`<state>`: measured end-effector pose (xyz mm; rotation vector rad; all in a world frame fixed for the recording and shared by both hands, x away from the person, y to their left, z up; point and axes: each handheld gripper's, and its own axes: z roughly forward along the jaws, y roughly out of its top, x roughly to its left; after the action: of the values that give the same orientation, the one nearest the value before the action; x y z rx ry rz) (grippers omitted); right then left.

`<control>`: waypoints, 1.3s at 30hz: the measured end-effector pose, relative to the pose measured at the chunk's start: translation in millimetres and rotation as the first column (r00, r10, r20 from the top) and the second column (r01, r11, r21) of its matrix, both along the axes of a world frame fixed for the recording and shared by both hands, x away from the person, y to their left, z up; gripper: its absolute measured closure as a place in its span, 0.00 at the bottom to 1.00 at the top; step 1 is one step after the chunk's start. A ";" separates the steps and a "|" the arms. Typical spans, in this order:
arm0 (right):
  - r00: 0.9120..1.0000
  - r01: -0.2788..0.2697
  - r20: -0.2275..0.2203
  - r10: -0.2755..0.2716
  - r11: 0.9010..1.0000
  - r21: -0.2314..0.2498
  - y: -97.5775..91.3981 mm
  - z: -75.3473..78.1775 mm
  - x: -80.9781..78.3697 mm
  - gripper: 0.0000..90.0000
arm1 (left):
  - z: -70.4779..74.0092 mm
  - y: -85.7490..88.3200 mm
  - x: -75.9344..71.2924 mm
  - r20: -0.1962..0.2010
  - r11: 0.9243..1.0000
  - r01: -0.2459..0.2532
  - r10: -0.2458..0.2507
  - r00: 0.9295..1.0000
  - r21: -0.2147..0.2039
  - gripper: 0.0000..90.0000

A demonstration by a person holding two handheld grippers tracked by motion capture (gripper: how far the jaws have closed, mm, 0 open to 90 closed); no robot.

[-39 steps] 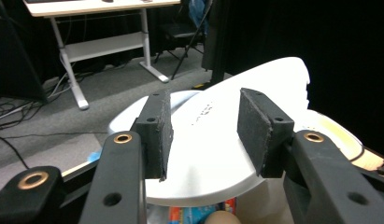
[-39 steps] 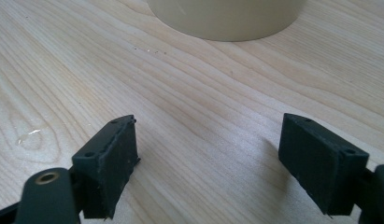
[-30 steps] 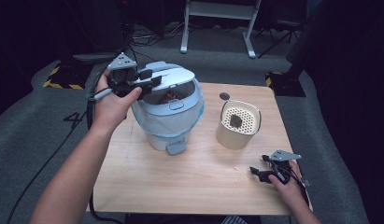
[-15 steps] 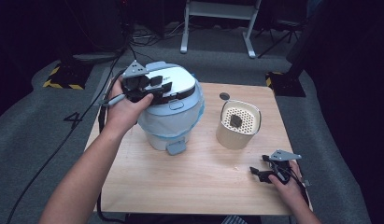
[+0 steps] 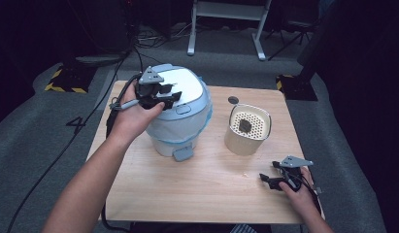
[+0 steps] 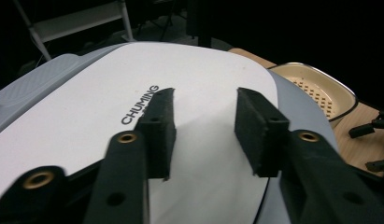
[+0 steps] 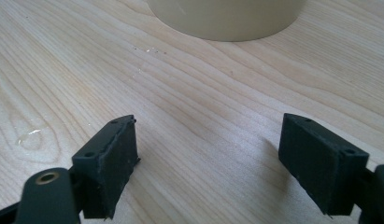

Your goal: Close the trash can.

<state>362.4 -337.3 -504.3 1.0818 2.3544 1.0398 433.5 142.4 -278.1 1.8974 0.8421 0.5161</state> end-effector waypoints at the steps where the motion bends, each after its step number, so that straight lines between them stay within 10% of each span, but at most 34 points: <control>1: 1.000 0.001 -0.001 -0.001 1.000 0.000 0.0 0.0 -0.1 0.22 | 0.0 0.0 0.0 0.000 1.000 0.000 0.000 1.000 0.000 0.71; 12: 1.000 0.000 0.000 0.000 1.000 0.000 0.0 0.0 -0.1 0.22 | 8.3 -7.5 -3.2 -0.032 0.997 -0.025 0.027 0.999 0.069 0.99; 39: 1.000 0.002 0.000 -0.002 1.000 -0.001 0.2 0.0 -0.2 0.22 | 14.3 -19.9 -3.8 -0.070 0.983 -0.050 0.064 0.996 0.177 1.00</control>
<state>362.2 -337.1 -504.4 1.0833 2.3533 1.0383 429.7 122.5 -263.8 2.0687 0.9280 0.5727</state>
